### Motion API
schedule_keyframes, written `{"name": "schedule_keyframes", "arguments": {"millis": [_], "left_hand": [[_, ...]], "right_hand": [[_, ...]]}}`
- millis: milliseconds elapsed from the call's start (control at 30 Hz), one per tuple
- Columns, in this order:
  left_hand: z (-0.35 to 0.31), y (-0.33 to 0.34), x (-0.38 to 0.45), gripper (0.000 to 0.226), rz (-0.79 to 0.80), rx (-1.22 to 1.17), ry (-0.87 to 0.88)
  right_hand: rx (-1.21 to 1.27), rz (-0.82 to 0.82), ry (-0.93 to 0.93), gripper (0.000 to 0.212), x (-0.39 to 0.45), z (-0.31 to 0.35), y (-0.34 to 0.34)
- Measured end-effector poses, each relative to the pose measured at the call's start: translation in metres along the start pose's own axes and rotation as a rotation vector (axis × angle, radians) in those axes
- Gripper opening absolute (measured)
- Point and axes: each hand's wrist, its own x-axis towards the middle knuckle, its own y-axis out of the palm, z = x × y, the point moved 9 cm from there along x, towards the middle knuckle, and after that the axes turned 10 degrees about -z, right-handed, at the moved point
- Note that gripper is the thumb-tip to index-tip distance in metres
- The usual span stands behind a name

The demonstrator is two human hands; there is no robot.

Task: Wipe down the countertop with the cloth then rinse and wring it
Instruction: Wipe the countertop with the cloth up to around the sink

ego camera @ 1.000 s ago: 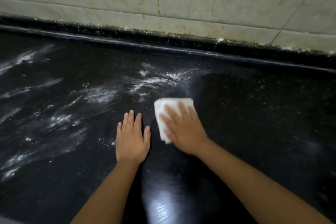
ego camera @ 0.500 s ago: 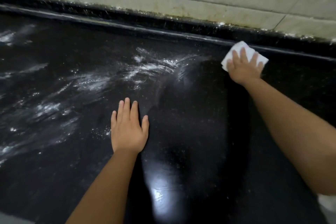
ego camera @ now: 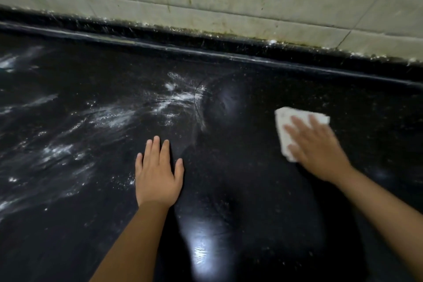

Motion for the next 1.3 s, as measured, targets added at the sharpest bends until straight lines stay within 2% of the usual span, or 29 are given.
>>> {"name": "schedule_keyframes", "arguments": {"millis": [100, 200, 300, 433, 567, 667, 700, 833, 967, 1033, 1100, 1167, 1233, 1300], "left_hand": [[-0.001, 0.000, 0.000, 0.077, 0.009, 0.011, 0.000], [-0.001, 0.002, 0.001, 0.075, 0.019, 0.019, -0.006], [-0.001, 0.001, 0.000, 0.088, -0.008, 0.023, 0.002], [0.000, 0.002, 0.000, 0.092, -0.003, 0.036, 0.001], [0.000, 0.002, 0.001, 0.091, -0.007, 0.042, -0.004], [0.000, 0.002, 0.000, 0.091, -0.005, 0.044, -0.004], [0.000, 0.002, 0.000, 0.091, -0.006, 0.044, -0.002], [-0.002, 0.002, -0.001, 0.092, 0.002, 0.050, 0.004], [-0.002, 0.001, 0.000, 0.091, -0.013, 0.051, 0.008], [-0.002, 0.002, 0.000, 0.090, -0.027, 0.052, 0.010], [-0.003, 0.002, 0.000, 0.091, -0.026, 0.061, 0.010], [-0.002, 0.001, 0.000, 0.092, -0.025, 0.061, 0.006], [-0.002, 0.001, 0.000, 0.092, -0.032, 0.060, 0.006], [-0.003, 0.000, 0.000, 0.091, -0.033, 0.060, 0.008]], "right_hand": [[0.091, 0.020, 0.404, 0.051, 0.019, -0.068, -0.010], [0.150, 0.057, 0.563, 0.051, 0.065, -0.063, -0.010], [0.142, 0.097, 0.472, 0.052, 0.118, -0.010, -0.004], [0.157, 0.114, 0.144, 0.051, 0.159, 0.093, -0.003], [0.186, 0.133, -0.179, 0.049, 0.123, 0.169, -0.003], [0.123, -0.016, -0.339, 0.046, 0.058, 0.171, -0.009], [0.123, -0.067, -0.347, 0.046, 0.035, 0.160, -0.008], [0.101, -0.062, -0.249, 0.050, -0.041, 0.091, 0.004], [0.090, 0.000, 0.069, 0.073, -0.012, 0.014, -0.006], [0.137, 0.095, 0.252, 0.064, 0.020, -0.007, -0.002], [0.156, 0.146, 0.328, 0.052, 0.049, 0.005, -0.001], [0.167, 0.139, 0.298, 0.051, 0.063, 0.041, -0.002], [0.192, 0.101, 0.202, 0.052, 0.059, 0.086, 0.004], [0.158, -0.023, 0.037, 0.056, 0.036, 0.128, 0.001]]}}
